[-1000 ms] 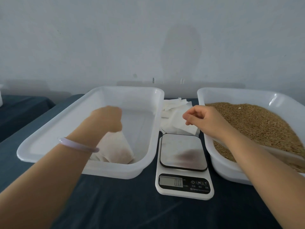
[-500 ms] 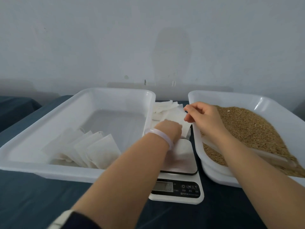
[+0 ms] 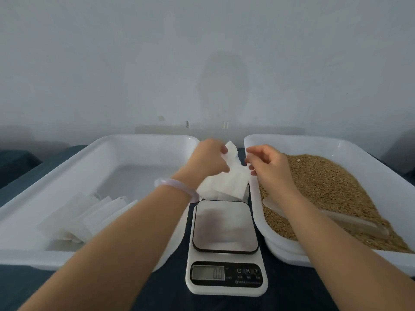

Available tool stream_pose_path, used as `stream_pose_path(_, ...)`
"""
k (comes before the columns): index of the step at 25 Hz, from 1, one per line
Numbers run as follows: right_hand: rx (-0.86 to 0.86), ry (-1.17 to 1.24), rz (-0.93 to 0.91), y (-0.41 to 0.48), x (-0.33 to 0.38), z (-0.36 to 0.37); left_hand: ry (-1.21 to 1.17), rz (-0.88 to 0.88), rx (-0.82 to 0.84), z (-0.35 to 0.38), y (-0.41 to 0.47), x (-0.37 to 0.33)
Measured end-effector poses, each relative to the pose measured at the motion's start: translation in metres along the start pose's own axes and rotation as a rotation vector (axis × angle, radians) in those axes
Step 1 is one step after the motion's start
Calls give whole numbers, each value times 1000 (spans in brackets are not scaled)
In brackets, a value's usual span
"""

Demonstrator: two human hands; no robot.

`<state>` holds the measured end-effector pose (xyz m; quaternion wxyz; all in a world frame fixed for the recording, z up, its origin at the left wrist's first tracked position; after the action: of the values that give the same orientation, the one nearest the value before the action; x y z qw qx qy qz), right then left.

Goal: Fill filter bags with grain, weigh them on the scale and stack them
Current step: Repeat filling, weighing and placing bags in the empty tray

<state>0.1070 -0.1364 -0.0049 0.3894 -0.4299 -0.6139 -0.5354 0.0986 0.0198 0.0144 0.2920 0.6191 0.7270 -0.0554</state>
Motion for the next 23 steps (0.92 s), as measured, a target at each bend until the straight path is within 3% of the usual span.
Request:
stream_pose_path(4,-24,41,89,8,1,-7,-696,-204,73,-13,-25,25)
stream_pose_path(9,318,48,76,-8,4,14,-1042,-185,167,-6,-45,35)
stream_pose_path(11,346,11,5,-12,6,16,-1064,-152,224,-3,-48,32)
stream_pose_path(14,208,-53,-67,-13,12,11,-1014,-123,284,-2,-48,29)
stream_pose_path(19,194,13,-80,-16,17,9,-812,-165,121,-1,-49,26)
stream_pose_path(23,198,0,-138,-17,21,7,-835,-123,80,-4,-52,26)
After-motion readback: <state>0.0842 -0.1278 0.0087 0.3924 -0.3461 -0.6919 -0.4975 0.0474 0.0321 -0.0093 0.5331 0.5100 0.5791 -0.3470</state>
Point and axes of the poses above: each hand's wrist, its own y-axis towards the middle knuckle, its own z-axis out of the palm, x = y × z, the point moved 5 cm from there along y, towards the middle knuckle, and after that the axes turned 6 degrees about -x, right-handed, at the moved point
